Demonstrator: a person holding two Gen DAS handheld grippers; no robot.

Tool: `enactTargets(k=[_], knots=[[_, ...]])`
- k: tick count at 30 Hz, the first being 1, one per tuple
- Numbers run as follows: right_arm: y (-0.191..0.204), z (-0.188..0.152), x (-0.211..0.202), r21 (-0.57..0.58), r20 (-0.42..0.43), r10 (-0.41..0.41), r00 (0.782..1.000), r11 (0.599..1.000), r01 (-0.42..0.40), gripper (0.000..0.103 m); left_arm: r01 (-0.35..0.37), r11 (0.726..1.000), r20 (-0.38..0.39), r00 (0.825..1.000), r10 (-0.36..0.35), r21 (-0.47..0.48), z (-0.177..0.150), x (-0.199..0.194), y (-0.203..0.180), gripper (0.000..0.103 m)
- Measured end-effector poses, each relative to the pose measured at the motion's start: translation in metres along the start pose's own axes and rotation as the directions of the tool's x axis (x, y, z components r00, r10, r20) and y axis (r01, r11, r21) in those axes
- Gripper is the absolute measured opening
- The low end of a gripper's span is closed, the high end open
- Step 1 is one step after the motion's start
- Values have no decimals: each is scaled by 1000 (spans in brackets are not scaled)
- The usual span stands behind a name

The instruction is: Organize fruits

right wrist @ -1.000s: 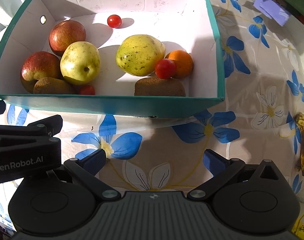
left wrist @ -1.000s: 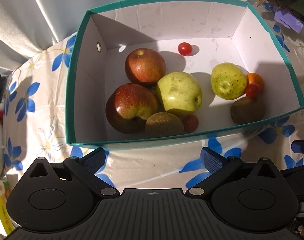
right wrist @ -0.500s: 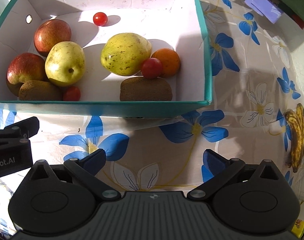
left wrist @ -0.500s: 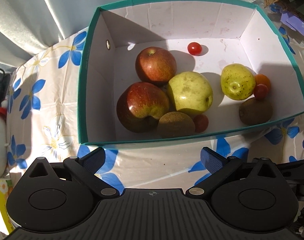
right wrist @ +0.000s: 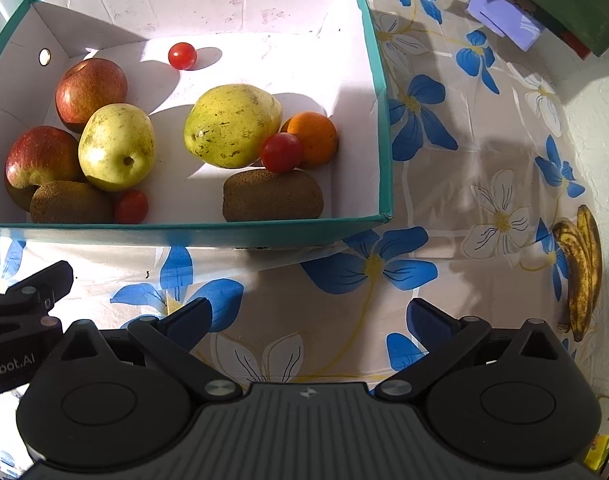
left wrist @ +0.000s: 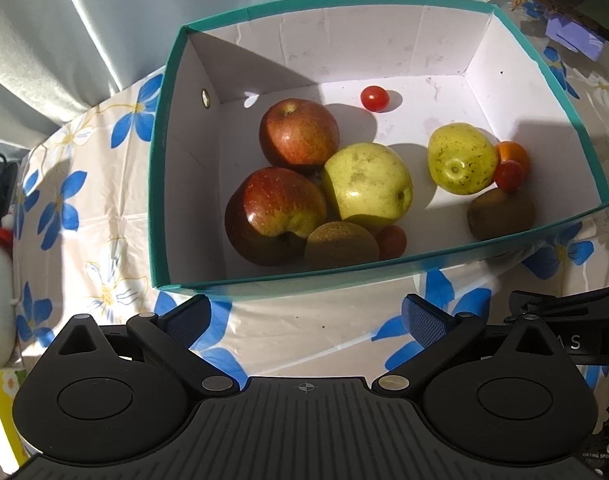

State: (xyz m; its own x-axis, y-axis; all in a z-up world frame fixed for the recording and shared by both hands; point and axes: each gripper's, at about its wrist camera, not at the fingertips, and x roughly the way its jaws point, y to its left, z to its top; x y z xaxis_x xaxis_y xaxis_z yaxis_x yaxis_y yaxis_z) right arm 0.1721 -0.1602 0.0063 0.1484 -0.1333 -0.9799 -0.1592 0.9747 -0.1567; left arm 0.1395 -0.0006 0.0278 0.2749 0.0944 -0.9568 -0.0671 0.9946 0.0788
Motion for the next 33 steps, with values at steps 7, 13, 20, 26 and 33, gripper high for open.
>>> enactTargets(k=[7, 13, 20, 26, 33], knots=[[0, 2, 0, -5, 6, -6, 1000, 1000, 6, 103, 4, 1000, -4, 1000, -4, -11, 1, 0, 2, 103], [1, 3, 0, -14, 9, -5, 1000, 1000, 5, 103, 13, 1000, 5, 1000, -13, -28, 1, -1, 3, 103], [2, 5, 1, -19, 8, -8, 1000, 1000, 8, 103, 17, 999, -3, 1000, -17, -31, 3, 1, 3, 103], [2, 6, 2, -21, 8, -9, 1000, 1000, 10, 103, 31, 999, -12, 999, -32, -33, 4, 3, 4, 103], [0, 7, 3, -20, 11, -11, 1000, 1000, 11, 103, 37, 999, -19, 999, -38, -29, 3, 5, 2, 103]])
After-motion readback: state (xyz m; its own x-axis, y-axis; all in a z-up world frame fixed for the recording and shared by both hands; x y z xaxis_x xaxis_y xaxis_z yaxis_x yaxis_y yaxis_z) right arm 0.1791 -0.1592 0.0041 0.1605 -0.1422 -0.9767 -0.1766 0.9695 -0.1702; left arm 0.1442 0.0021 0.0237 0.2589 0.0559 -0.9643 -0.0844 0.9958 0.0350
